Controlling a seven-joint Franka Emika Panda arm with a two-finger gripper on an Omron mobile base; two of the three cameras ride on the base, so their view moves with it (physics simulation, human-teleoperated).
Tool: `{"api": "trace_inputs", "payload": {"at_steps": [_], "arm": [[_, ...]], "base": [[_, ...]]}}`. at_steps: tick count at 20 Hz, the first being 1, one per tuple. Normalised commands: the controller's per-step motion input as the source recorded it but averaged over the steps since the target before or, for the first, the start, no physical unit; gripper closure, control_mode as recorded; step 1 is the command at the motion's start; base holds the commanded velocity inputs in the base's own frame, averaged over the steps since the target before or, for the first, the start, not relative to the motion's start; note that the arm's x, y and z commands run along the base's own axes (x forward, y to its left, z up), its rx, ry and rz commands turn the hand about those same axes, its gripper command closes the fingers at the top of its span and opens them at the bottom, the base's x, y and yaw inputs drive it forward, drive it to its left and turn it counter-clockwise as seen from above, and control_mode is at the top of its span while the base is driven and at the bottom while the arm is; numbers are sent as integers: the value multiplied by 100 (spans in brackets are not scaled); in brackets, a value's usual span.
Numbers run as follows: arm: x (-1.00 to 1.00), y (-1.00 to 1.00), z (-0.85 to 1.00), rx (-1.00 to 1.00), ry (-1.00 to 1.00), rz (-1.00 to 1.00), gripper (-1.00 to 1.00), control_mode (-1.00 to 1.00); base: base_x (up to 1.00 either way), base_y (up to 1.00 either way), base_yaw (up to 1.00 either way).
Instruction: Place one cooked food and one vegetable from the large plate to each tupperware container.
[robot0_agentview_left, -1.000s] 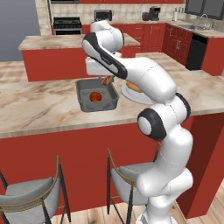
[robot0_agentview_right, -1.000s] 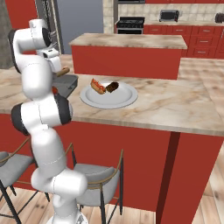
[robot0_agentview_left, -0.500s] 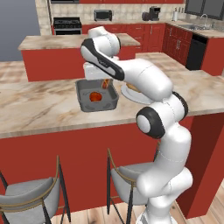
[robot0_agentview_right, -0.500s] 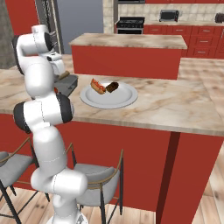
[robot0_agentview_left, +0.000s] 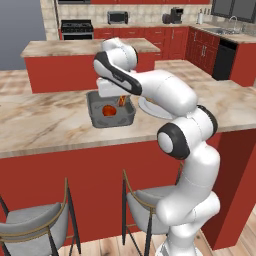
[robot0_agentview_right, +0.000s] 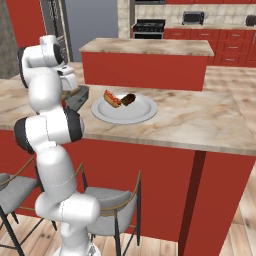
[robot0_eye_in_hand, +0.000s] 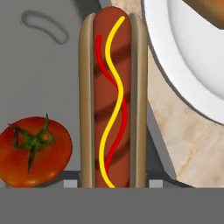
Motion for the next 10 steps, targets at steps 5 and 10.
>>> {"api": "trace_inputs", "payload": {"at_steps": [5, 10], "arm": [[4, 2, -7, -1, 6, 9, 100, -100], [5, 7, 0, -7, 4, 12, 100, -100]], "base": [[0, 0, 0], [0, 0, 0]]}}
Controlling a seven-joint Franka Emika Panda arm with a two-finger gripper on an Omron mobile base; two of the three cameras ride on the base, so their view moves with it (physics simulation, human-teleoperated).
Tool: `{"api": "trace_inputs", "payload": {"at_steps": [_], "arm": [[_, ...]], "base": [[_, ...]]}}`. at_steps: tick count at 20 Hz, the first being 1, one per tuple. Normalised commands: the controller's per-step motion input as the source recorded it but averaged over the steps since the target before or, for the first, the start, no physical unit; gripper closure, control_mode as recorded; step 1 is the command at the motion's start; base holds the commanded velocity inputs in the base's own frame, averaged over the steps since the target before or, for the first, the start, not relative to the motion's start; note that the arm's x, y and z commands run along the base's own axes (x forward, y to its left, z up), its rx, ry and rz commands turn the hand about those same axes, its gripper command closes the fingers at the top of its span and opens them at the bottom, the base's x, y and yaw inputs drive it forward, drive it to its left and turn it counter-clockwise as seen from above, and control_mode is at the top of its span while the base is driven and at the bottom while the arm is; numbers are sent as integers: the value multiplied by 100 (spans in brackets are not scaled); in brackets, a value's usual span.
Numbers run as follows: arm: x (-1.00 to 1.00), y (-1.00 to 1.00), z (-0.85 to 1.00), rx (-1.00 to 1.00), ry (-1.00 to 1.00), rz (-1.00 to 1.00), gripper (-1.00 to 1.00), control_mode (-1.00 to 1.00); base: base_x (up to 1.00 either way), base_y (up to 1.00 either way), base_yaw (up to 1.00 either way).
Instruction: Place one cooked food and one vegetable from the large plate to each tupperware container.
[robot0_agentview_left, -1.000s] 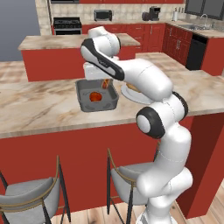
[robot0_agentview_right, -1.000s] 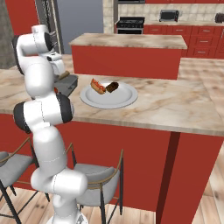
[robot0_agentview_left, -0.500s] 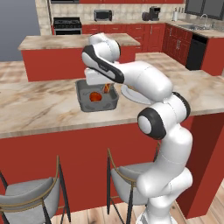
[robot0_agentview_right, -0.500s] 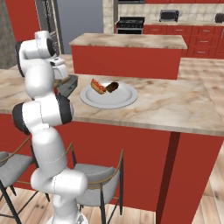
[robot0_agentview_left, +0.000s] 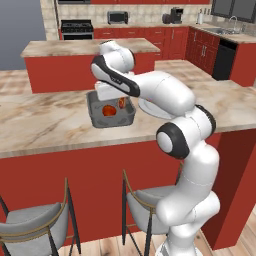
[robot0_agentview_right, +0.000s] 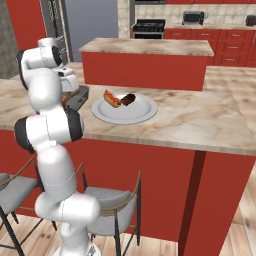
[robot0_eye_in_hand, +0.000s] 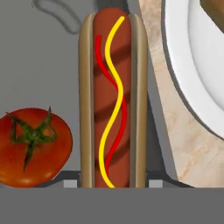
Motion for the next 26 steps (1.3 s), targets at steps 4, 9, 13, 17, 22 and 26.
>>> {"api": "trace_inputs", "payload": {"at_steps": [4, 9, 13, 17, 22, 26], "arm": [[6, 9, 0, -6, 3, 11, 100, -100], [2, 19, -10, -1, 0, 7, 100, -100], [9, -1, -36, 0, 0, 5, 100, -100], [21, -11, -33, 0, 0, 1, 100, -100], [10, -8, -7, 0, 0, 2, 100, -100], [1, 1, 0, 0, 0, 3, 100, -100]], "base": [[0, 0, 0], [0, 0, 0], [0, 0, 0], [0, 0, 0], [0, 0, 0], [0, 0, 0]]}}
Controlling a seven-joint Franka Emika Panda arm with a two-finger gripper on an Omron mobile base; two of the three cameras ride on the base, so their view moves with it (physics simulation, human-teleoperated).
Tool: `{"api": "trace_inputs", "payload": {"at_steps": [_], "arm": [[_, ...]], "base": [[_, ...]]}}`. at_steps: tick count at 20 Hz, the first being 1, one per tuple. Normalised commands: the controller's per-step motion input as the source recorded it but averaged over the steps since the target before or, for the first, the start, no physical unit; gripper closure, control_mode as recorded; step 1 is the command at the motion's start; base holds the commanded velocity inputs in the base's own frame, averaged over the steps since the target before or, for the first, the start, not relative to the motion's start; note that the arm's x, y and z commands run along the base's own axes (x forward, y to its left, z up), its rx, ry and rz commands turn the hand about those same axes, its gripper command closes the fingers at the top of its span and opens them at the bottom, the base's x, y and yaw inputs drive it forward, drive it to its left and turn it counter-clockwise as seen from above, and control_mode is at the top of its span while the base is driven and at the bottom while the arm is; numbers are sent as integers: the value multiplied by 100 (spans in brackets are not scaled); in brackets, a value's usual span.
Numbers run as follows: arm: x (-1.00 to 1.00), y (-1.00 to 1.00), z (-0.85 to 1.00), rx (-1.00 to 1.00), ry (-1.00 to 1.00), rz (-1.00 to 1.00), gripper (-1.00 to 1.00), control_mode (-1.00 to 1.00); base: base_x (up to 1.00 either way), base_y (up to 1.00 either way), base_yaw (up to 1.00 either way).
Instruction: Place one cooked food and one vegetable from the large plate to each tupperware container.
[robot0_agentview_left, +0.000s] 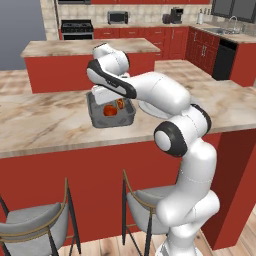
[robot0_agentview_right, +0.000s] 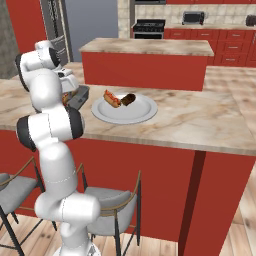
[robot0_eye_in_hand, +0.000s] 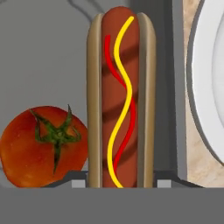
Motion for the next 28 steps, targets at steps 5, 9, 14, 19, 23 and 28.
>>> {"api": "trace_inputs", "payload": {"at_steps": [5, 9, 14, 19, 23, 28], "arm": [[0, 3, 0, 0, 0, 3, -100, -100], [0, 0, 0, 0, 0, 1, -100, -100], [0, 0, 0, 0, 0, 0, -100, -100], [0, -20, 14, 0, 3, 0, -100, -100], [-46, -65, 25, 7, -7, 2, -100, -100], [-32, -99, 26, 17, -10, 12, -100, -100]], "base": [[0, 0, 0], [0, 0, 0], [0, 0, 0], [0, 0, 0], [0, 0, 0], [0, 0, 0]]}}
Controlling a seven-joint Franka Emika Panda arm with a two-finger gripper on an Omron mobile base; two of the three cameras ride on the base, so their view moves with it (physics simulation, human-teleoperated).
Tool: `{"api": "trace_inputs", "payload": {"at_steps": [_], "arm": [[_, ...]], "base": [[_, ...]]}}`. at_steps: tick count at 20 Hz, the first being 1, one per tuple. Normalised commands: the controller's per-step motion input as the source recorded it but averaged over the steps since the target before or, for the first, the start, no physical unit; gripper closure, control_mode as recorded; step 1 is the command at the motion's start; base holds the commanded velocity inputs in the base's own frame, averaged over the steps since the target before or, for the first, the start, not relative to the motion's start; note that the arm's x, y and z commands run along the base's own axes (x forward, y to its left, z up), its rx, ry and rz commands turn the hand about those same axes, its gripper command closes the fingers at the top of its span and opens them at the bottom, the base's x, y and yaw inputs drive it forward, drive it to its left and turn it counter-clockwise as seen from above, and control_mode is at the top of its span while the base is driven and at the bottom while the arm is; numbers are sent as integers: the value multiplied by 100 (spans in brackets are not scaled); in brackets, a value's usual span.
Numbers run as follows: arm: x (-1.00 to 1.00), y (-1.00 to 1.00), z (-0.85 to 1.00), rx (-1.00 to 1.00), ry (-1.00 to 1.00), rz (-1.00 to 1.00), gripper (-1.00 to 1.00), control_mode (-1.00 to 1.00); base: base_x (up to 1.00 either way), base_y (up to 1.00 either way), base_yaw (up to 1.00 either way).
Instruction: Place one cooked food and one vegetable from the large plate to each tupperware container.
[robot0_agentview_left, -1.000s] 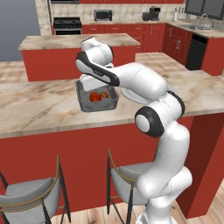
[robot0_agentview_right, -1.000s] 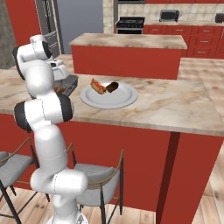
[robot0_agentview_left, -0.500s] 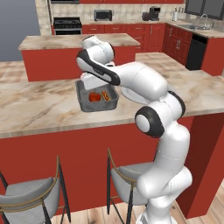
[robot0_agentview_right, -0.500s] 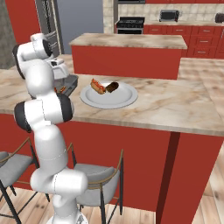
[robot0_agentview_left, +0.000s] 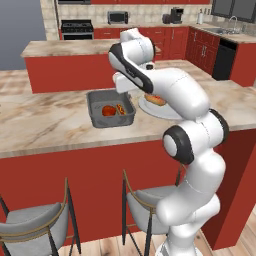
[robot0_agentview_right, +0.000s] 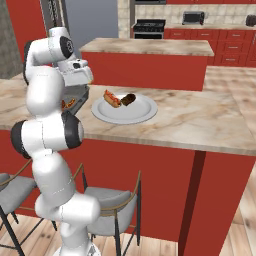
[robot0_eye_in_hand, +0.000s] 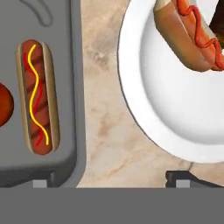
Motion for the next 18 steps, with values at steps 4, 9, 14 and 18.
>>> {"api": "trace_inputs", "payload": {"at_steps": [4, 9, 14, 18], "arm": [[-15, -100, 12, 16, 0, 21, -100, -100], [2, -88, -16, 0, -6, 17, -100, -100], [27, -53, 0, 13, -13, 38, -100, -100], [37, -22, 11, 7, -2, 34, -100, -100]], "base": [[0, 0, 0], [0, 0, 0], [0, 0, 0], [0, 0, 0]]}}
